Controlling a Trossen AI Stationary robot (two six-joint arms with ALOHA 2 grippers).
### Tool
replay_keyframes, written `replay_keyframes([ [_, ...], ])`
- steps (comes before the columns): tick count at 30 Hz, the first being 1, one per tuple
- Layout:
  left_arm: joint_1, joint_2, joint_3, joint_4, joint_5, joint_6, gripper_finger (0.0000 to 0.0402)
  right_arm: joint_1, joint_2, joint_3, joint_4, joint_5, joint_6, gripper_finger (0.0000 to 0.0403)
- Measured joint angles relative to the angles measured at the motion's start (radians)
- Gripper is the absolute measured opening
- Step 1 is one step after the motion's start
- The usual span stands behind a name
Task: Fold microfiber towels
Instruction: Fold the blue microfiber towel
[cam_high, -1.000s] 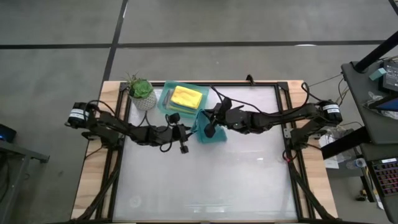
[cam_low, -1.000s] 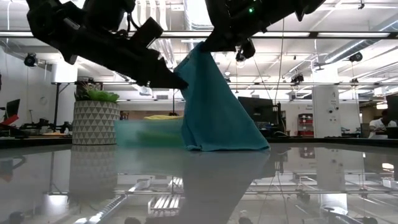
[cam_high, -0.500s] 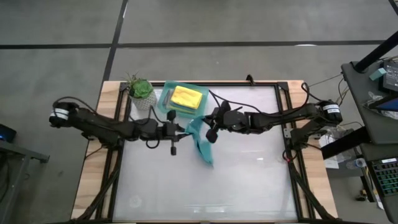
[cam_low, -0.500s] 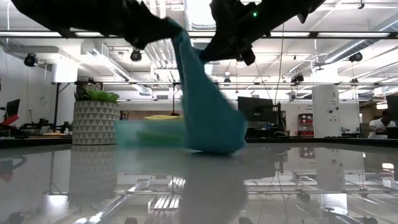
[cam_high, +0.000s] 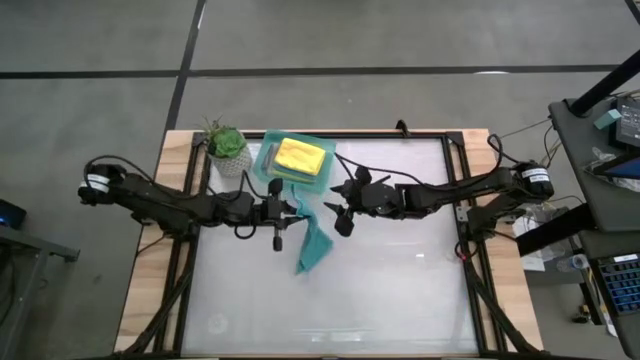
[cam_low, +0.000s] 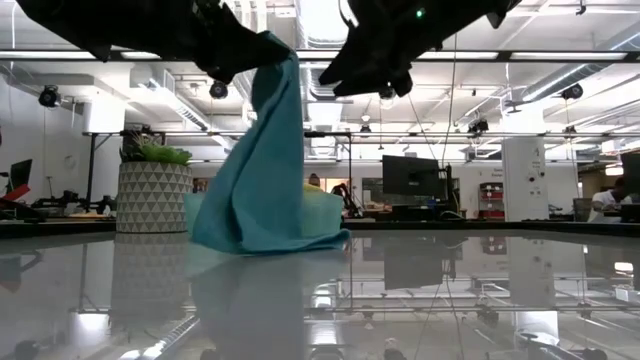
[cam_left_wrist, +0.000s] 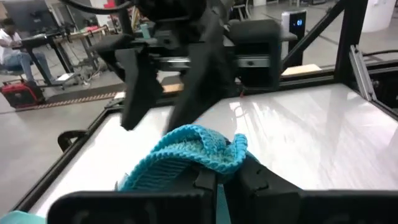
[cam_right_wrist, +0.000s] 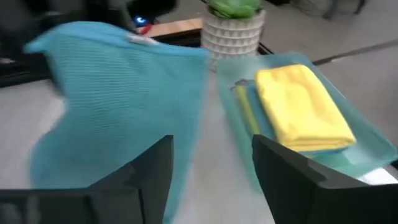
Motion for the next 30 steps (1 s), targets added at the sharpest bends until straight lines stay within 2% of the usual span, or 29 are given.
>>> replay_keyframes([
  [8,0.002,0.046,0.004,0.026,-0.009,0.000,0.0000,0.055,0.021,0.000,0.154,-0.048,-0.096,0.0203],
  [18,0.004,0.061,0.001,0.052,-0.016,0.000,0.0000,0.060,0.106,0.001,0.198,-0.031,-0.101,0.0173],
  [22,0.008,0.064,0.001,0.046,-0.018,-0.001,0.0000,0.060,0.110,0.001,0.209,-0.033,-0.111,0.0130],
  [28,0.009,0.064,0.001,0.051,-0.026,-0.001,0.0000,0.061,0.108,0.001,0.214,-0.047,-0.151,0.0027],
  [30,0.010,0.064,0.002,0.051,-0.026,-0.002,0.0000,0.061,0.108,0.001,0.212,-0.047,-0.157,0.0015],
])
